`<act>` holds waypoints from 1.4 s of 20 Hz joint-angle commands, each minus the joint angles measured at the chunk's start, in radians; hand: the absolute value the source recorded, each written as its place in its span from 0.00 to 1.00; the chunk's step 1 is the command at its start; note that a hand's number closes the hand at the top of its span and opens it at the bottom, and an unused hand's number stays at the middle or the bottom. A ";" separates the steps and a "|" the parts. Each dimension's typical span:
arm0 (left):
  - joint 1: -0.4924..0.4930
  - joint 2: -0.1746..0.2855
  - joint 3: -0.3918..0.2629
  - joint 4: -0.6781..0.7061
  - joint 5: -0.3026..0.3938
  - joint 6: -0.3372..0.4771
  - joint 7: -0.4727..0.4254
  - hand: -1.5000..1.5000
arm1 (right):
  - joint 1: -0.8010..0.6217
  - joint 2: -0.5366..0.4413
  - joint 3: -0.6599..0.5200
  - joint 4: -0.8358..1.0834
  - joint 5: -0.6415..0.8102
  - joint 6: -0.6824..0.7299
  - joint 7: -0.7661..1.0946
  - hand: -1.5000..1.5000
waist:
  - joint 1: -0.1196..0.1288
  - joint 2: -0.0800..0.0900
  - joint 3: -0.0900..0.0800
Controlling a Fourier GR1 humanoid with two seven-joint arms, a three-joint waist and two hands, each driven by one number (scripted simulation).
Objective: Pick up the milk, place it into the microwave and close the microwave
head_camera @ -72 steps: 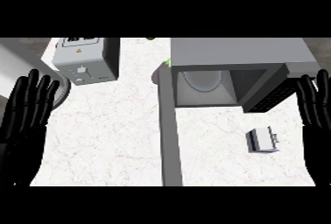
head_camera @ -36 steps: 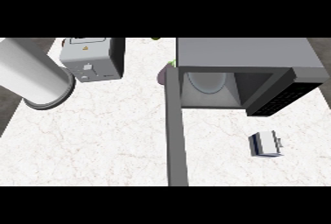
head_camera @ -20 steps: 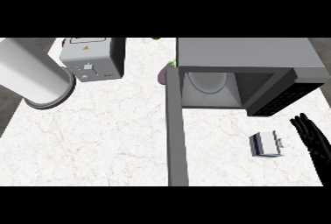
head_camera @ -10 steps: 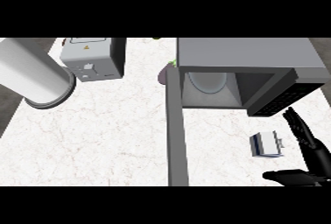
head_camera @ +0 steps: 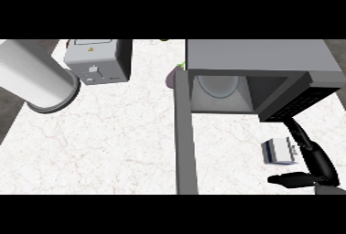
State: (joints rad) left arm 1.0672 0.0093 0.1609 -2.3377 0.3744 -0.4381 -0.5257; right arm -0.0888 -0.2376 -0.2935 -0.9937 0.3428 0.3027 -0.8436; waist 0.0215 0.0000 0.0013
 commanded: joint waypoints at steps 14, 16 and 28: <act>-0.039 -0.009 0.039 0.002 0.032 -0.017 0.031 0.00 | -0.156 -0.050 0.037 0.475 0.140 -0.305 -0.315 1.00 | 0.003 0.004 0.001; 0.018 -0.006 0.045 0.019 0.045 -0.069 0.020 0.00 | -0.193 -0.094 0.034 0.510 0.161 -0.323 -0.316 1.00 | 0.014 0.005 0.002; -0.011 0.023 0.093 0.022 0.089 -0.088 0.011 0.00 | -0.379 0.044 0.002 0.646 0.190 -0.577 -0.194 1.00 | 0.017 0.008 0.002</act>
State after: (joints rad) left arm 1.0572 0.0139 0.2284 -2.3032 0.4322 -0.5106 -0.5318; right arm -0.4009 -0.2761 -0.2806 -0.3777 0.5251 -0.1155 -1.0468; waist 0.0346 0.0035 -0.0045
